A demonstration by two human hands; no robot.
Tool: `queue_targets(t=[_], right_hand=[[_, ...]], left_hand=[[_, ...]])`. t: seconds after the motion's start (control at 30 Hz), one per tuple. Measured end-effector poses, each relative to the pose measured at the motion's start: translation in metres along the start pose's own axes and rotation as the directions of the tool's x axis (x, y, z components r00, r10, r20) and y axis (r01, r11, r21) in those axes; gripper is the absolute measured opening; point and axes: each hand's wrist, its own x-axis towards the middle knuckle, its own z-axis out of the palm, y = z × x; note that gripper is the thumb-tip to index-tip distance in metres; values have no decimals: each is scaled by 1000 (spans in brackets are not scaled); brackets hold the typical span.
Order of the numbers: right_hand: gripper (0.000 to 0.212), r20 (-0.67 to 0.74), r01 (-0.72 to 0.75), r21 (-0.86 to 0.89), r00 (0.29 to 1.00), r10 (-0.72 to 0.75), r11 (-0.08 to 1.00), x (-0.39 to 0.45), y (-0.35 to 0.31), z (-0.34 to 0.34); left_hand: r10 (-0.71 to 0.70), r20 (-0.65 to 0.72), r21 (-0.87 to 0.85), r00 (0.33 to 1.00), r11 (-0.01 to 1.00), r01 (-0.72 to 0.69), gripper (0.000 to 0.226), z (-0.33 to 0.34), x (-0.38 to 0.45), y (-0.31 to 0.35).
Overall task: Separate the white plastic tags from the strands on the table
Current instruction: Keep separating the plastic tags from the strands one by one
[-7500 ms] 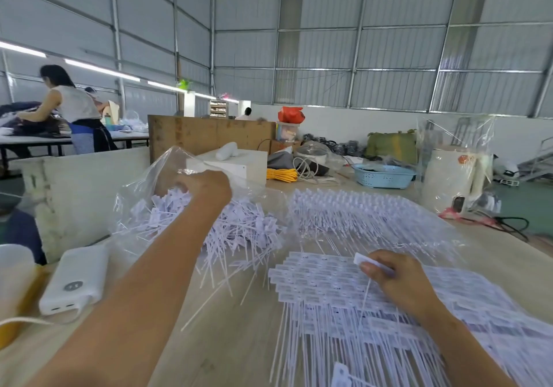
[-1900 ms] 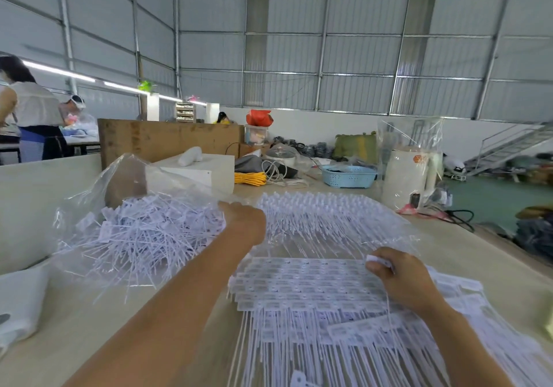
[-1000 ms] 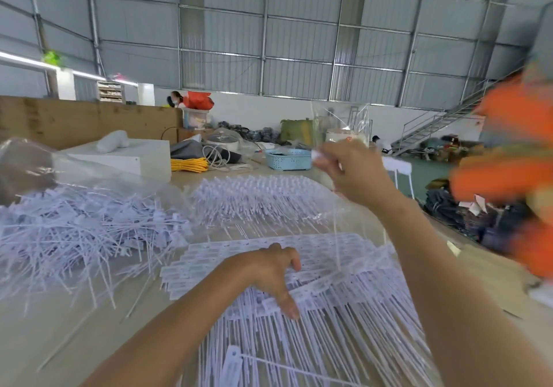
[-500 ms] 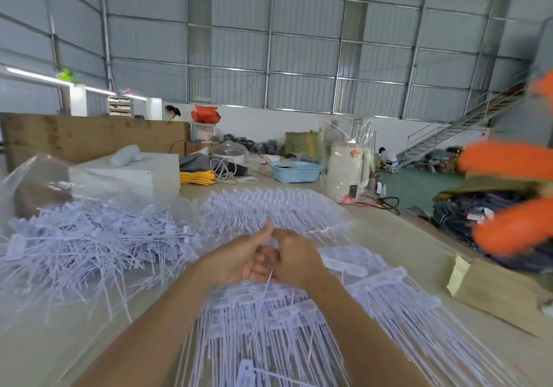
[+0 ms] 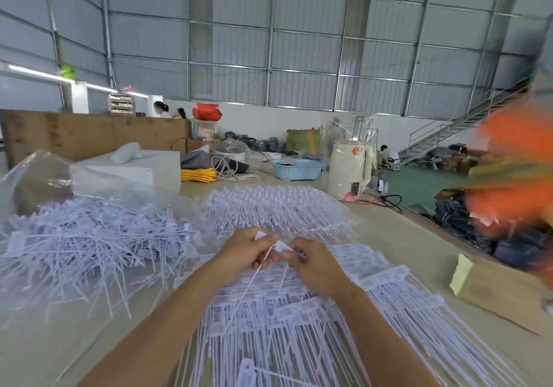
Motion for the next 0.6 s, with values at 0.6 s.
queue_targets(t=[0.6], right_hand=[[23, 27, 51, 21, 998, -52, 998, 18, -12, 12]], left_hand=[[168, -195, 128, 966, 981, -145, 31, 12, -6, -1]])
